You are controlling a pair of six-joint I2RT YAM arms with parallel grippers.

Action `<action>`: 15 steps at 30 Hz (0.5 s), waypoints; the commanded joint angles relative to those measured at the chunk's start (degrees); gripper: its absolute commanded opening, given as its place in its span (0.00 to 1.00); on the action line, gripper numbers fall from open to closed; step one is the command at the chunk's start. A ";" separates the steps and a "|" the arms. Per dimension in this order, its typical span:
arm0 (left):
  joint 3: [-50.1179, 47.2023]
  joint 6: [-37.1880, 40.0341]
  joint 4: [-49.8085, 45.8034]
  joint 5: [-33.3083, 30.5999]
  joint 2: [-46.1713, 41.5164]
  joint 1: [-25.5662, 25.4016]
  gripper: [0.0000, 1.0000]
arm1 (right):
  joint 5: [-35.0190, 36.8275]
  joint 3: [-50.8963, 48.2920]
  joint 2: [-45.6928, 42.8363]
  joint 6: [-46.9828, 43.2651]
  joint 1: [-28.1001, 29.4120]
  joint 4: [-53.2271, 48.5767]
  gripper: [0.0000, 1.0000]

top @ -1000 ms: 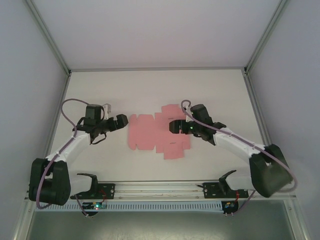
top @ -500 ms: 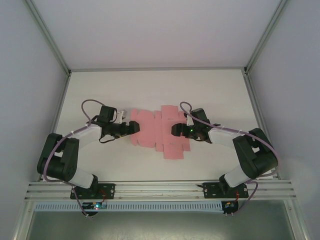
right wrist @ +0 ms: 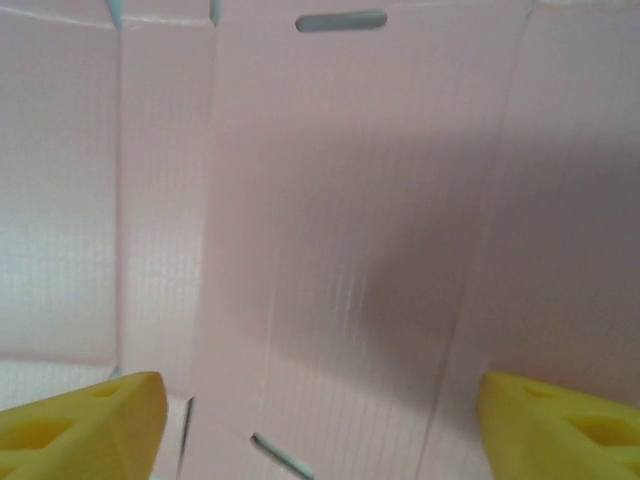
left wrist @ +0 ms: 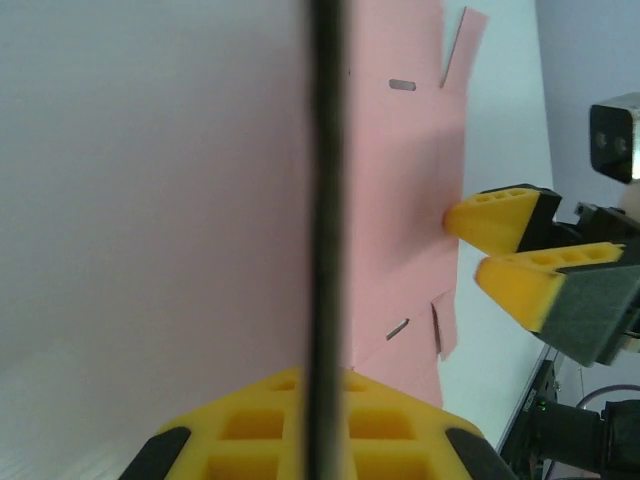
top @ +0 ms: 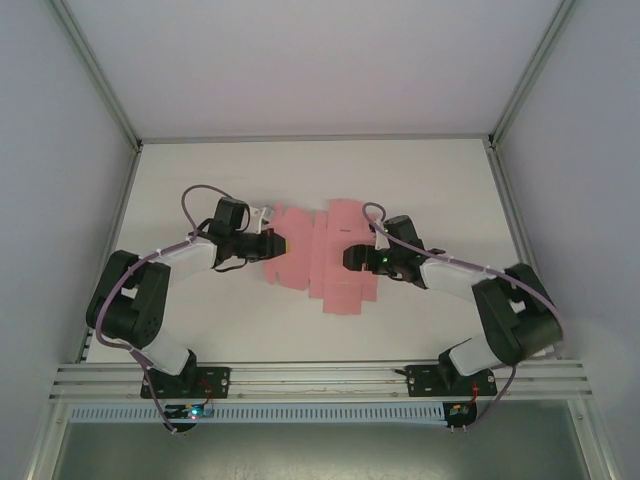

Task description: Assemble paper box

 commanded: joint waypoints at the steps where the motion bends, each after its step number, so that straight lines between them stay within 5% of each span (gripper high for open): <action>1: 0.78 1.82 5.51 2.70 -5.48 -0.47 0.00 | 0.82 -0.37 -12.19 -3.20 -2.26 -4.49 0.87; 9: -2.67 -4.37 14.23 4.29 -23.97 -1.16 0.00 | -5.84 -7.32 -40.25 -0.08 -15.56 -4.11 0.93; 15: -5.71 -9.04 18.48 -0.19 -37.98 -3.30 0.00 | -19.16 -7.03 -47.15 7.68 -17.43 5.04 0.91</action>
